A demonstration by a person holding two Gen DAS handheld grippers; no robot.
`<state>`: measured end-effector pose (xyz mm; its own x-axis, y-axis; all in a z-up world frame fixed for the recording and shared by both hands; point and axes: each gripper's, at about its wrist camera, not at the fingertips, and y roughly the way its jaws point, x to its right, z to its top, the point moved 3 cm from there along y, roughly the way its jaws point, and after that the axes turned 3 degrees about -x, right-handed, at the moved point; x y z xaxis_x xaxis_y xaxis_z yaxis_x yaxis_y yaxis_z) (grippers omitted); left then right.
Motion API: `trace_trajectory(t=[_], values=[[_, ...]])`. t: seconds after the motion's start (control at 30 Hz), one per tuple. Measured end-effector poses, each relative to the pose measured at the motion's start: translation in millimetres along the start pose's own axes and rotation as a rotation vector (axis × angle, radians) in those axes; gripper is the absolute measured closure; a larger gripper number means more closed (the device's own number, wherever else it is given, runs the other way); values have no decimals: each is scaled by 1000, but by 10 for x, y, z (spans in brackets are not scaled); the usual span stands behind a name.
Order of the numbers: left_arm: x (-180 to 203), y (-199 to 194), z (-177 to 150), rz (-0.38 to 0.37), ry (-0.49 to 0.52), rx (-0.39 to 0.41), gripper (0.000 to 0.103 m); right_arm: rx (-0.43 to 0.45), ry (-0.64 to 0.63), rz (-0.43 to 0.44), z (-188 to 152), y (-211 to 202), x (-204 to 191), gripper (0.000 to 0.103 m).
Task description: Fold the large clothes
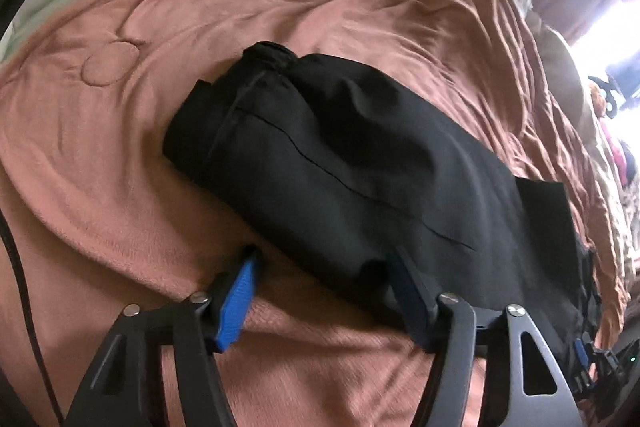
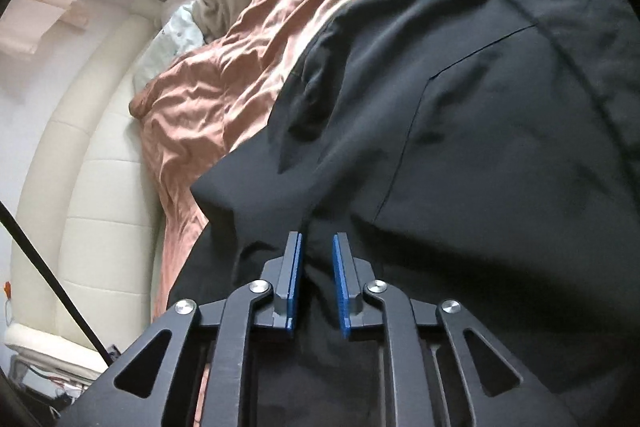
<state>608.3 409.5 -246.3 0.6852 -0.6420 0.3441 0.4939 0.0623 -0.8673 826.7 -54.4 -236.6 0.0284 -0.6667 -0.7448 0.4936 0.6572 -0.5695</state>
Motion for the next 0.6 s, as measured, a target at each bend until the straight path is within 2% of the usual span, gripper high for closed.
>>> trace_trajectory(t=[0.1, 0.17, 0.23, 0.3, 0.33, 0.4, 0.47, 0.6], values=[[-12, 3, 75, 40, -1, 41, 58, -17, -19, -11, 105, 171, -36, 94], [-23, -18, 113, 35, -6, 55, 88, -41, -19, 2, 144, 280, -57, 95], [9, -73, 156, 26, 8, 62, 97, -66, -33, -27, 184, 415, -72, 95], [93, -218, 198, -5, 28, 90, 99, -117, -44, -65, 194, 595, -63, 95], [138, -269, 216, -13, 36, 102, 100, -129, -43, -85, 198, 635, -43, 99], [260, -459, 264, -39, 58, 131, 100, -135, -28, -92, 236, 602, -46, 99], [415, -651, 313, -77, 86, 160, 101, -127, -20, -98, 246, 484, -86, 94], [796, -1086, 366, -141, 161, 219, 101, -87, -40, -29, 161, 62, -216, 92]])
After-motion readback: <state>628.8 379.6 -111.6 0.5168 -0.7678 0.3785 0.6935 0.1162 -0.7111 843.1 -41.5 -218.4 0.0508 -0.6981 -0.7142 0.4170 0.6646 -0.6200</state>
